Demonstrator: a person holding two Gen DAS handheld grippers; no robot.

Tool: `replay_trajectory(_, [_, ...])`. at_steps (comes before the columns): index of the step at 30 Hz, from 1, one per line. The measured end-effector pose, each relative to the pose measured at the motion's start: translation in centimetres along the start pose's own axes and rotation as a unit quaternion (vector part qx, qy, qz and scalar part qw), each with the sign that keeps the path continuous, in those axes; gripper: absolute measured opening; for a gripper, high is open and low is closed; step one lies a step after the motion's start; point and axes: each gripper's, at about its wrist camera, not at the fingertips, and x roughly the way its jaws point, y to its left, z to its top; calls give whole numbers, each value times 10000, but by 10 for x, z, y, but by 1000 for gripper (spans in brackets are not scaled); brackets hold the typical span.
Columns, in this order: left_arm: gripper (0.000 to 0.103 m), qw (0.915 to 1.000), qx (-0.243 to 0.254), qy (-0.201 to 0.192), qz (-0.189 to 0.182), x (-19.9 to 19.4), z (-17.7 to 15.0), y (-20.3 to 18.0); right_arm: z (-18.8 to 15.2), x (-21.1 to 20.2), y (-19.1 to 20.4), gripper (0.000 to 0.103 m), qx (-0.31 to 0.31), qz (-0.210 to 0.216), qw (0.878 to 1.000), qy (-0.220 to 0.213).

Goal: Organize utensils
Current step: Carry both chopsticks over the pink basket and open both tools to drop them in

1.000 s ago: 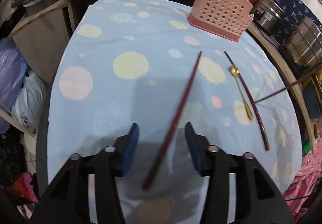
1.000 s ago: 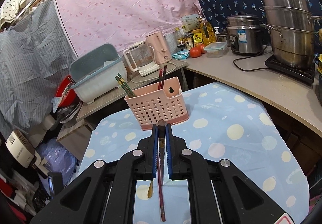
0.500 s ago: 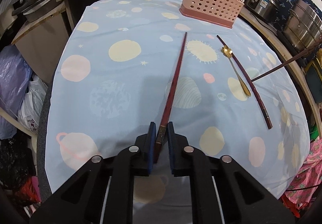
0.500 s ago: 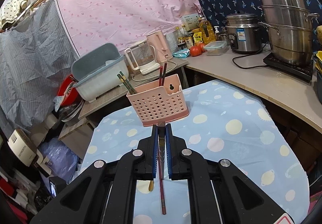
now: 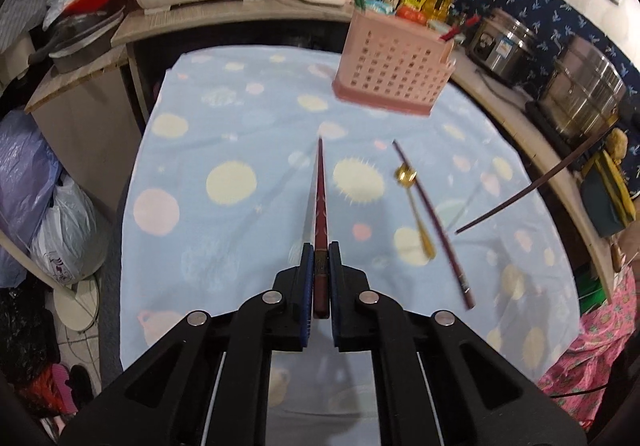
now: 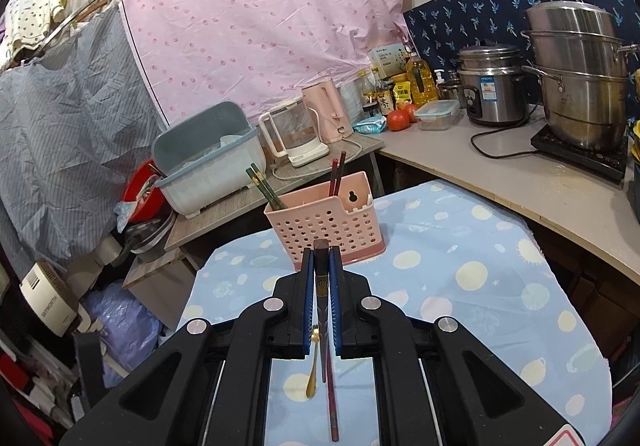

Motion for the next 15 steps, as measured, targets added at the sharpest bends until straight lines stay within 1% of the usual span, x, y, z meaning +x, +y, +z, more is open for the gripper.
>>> replay_trajectory(5, [7, 9990, 101, -398, -159, -26, 36, -20, 13, 7, 8, 8, -104, 93, 9999, -97])
replay_trajectory(9, [7, 9969, 231, -706, -264, -39, 68, -36, 28, 17, 16, 8, -198, 168, 9995, -184])
replay_trajectory(15, [7, 9907, 497, -1229, -296, -50, 127, -63, 59, 37, 24, 8, -344, 228, 9985, -353])
